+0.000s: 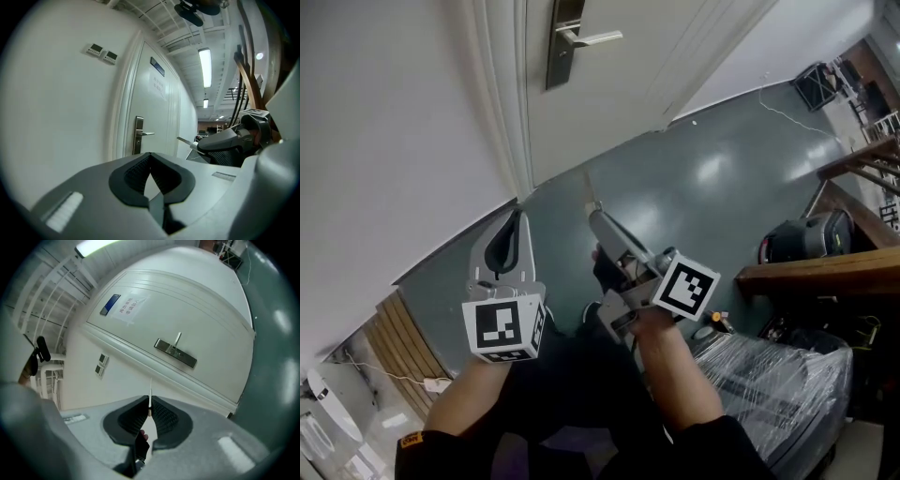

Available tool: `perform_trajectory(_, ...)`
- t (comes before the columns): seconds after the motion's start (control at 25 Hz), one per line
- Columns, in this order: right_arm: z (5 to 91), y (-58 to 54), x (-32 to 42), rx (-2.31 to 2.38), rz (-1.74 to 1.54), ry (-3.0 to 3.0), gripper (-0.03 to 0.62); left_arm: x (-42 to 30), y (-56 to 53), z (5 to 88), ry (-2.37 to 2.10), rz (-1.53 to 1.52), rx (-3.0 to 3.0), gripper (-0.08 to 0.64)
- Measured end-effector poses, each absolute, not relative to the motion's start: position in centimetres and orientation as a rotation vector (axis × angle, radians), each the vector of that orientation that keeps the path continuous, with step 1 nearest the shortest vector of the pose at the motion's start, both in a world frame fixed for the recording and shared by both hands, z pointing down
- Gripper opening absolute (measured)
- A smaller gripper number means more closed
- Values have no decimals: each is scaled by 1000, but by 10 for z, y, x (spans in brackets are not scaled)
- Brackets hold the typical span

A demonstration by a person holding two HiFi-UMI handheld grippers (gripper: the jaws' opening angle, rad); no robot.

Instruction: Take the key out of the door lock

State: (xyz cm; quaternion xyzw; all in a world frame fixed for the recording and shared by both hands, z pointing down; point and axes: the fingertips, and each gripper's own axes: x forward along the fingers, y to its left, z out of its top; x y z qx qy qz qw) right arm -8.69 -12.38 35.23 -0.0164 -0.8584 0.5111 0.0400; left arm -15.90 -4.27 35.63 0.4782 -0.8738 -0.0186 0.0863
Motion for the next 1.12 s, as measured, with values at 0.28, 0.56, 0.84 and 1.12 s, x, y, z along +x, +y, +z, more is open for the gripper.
perform_trajectory(0.28, 354, -113, -24, -18, 1426, -2688, 15, -97, -40, 360, -2578, -38, 1467, 18)
perform_trajectory(0.56, 360, -106, 62, -8, 1225, -2747, 15, -10, -39, 363, -2574, 2, 1477, 18)
perform_trajectory(0.84, 353, -99, 138, -2, 995, -2830, 15, 76, -29, 352, -2599, 51, 1454, 18)
perform_trajectory(1.12, 343, -83, 178, 13, 802, -2889, 15, 113, -2, 336, -2663, 60, 1394, 18)
